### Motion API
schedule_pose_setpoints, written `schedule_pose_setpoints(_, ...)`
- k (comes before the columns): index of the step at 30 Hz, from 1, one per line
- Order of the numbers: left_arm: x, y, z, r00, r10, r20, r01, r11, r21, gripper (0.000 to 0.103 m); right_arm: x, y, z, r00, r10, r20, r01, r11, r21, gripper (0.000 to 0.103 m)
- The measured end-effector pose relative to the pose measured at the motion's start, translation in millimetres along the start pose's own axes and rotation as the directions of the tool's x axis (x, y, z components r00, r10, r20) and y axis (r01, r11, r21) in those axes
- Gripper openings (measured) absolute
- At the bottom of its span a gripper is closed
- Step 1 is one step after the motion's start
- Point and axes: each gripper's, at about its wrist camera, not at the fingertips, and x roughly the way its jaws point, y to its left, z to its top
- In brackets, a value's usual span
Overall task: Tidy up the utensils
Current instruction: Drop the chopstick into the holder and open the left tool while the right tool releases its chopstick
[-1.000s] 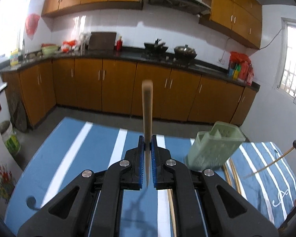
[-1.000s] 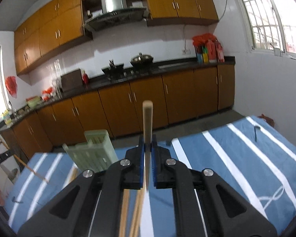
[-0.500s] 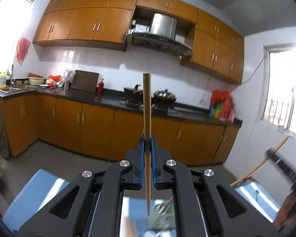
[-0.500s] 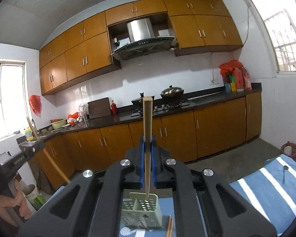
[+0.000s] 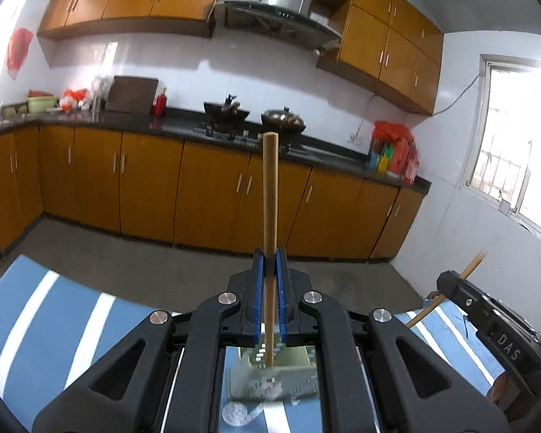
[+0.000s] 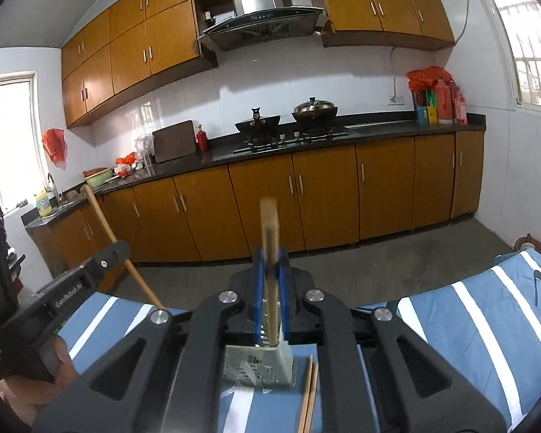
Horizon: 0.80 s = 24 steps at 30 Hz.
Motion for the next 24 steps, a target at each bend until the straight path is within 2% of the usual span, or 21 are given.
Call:
schedule_pose_setpoints(2,-5,2,0,1.0,-0.002,-0.004,0.002,1.0,-0.001,0.008,-3,2,-1,1.0,0.0,0.006,0.0,1.0,0.002,0.023)
schedule_pose_setpoints(3,-7,2,0,1.0,-0.002,-0.003,0.002,1.0,0.0,0.01,-8,1,0,1.0,0.0,0.013,0.0,1.0,0.005,0.024)
schedule_pose_setpoints(5,-16,2,4,1.0,0.0,0.011,0.0,1.0,0.003,0.021,-15,0,3,1.0,0.001,0.025,-0.002,1.0,0.008,0.026)
schedule_pose_setpoints(6,-18,0,7,1.0,0.005,0.022,-0.006,1.0,0.004,0.033,-22,0,5,0.999,0.001,0.037,-0.001,1.0,0.008,0.026)
schedule_pose_setpoints(7,-25,0,9,0.999,0.009,0.039,-0.009,1.0,0.005,0.038,-29,0,7,0.999,0.0,0.048,0.0,1.0,0.008,0.029)
schedule_pose_setpoints(12,-50,4,16,0.998,0.003,0.069,-0.003,1.0,-0.005,0.038,-68,-8,8,0.995,-0.017,0.099,0.014,1.0,0.028,0.034)
schedule_pose_setpoints(15,-71,11,12,0.997,0.01,0.076,-0.009,1.0,-0.019,0.039,-92,-23,-6,0.994,-0.056,0.096,0.051,0.997,0.054,0.037)
schedule_pose_setpoints(17,-84,18,3,0.997,0.031,0.064,-0.029,0.999,-0.025,0.04,-94,-36,-22,0.995,-0.082,0.051,0.079,0.994,0.07,0.037)
schedule_pose_setpoints(20,-92,31,-22,0.996,0.09,-0.001,-0.09,0.996,-0.009,0.04,-79,-53,-61,0.99,-0.114,-0.087,0.121,0.99,0.076,0.037)
schedule_pose_setpoints(21,-92,34,-32,0.993,0.113,-0.025,-0.113,0.994,0.002,0.04,-73,-58,-76,0.983,-0.118,-0.141,0.13,0.988,0.078,0.035)
schedule_pose_setpoints(22,-91,40,-46,0.988,0.143,-0.059,-0.142,0.99,0.019,0.04,-60,-65,-99,0.968,-0.108,-0.225,0.13,0.988,0.085,0.028)
schedule_pose_setpoints(23,-90,44,-56,0.983,0.162,-0.083,-0.16,0.987,0.029,0.04,-54,-65,-110,0.96,-0.098,-0.264,0.125,0.988,0.088,0.021)
schedule_pose_setpoints(24,-88,51,-73,0.975,0.185,-0.124,-0.182,0.983,0.039,0.04,-44,-67,-132,0.939,-0.083,-0.335,0.119,0.989,0.09,0.019)
